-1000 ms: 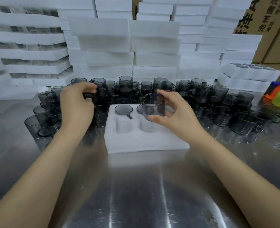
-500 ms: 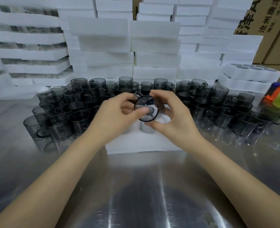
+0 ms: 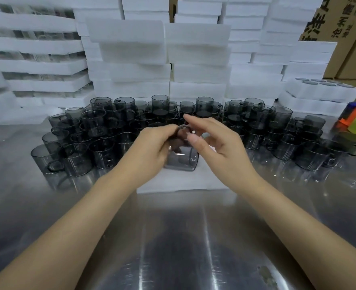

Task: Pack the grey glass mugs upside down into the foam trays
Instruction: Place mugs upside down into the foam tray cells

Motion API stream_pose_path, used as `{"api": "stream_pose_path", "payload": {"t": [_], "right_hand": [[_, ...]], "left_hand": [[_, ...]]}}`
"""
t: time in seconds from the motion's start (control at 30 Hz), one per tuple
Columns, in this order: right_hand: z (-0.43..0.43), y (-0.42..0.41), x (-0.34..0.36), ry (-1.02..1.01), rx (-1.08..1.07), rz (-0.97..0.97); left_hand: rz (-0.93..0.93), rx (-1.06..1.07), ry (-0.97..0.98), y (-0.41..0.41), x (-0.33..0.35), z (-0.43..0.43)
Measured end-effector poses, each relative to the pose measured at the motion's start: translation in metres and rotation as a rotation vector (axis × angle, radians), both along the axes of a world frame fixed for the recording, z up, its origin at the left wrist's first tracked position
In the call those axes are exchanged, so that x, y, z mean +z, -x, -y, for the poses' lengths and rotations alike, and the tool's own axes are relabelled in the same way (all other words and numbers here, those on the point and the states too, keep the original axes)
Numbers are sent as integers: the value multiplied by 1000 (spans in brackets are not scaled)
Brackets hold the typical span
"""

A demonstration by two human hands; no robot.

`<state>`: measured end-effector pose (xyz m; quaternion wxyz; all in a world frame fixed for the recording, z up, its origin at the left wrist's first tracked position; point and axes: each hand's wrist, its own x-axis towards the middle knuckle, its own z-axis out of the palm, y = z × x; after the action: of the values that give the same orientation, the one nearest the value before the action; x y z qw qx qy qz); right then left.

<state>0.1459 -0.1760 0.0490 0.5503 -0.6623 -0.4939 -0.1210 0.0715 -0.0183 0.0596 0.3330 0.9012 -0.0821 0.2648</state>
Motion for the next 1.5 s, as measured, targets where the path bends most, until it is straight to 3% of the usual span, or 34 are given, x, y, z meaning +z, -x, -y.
{"api": "stream_pose_path", "payload": {"t": [0.07, 0.2, 0.3, 0.4, 0.57, 0.77, 1.03, 1.13, 1.23, 1.37, 1.5], "right_hand": [[0, -1, 2, -10, -35, -10], [0, -3, 5, -145, -33, -257], [-3, -4, 1, -140, -52, -348], [-7, -3, -5, -94, -33, -369], [-9, 3, -8, 18, 37, -341], [-6, 3, -1, 83, -62, -345], [-2, 2, 1, 274, -27, -282], [-2, 5, -3, 441, 3, -127], [-1, 5, -8, 623, -44, 79], [-5, 8, -12, 697, -126, 146], [-16, 12, -11, 587, -195, 146]], "left_hand": [[57, 37, 99, 1, 2, 2], [81, 72, 447, 0, 8, -1], [43, 20, 580, -1, 10, -3], [-97, -51, 467, -1, 8, -8], [-143, -64, 320, 2, 11, -25], [-318, -44, 219, 9, 12, -50], [-276, 418, -308, 3, -1, -13], [-241, 585, -454, 8, -1, -5], [-210, 743, -492, 12, 5, -2], [-171, 782, -484, 11, 1, -4], [-199, 731, -320, 9, 5, -11]]}}
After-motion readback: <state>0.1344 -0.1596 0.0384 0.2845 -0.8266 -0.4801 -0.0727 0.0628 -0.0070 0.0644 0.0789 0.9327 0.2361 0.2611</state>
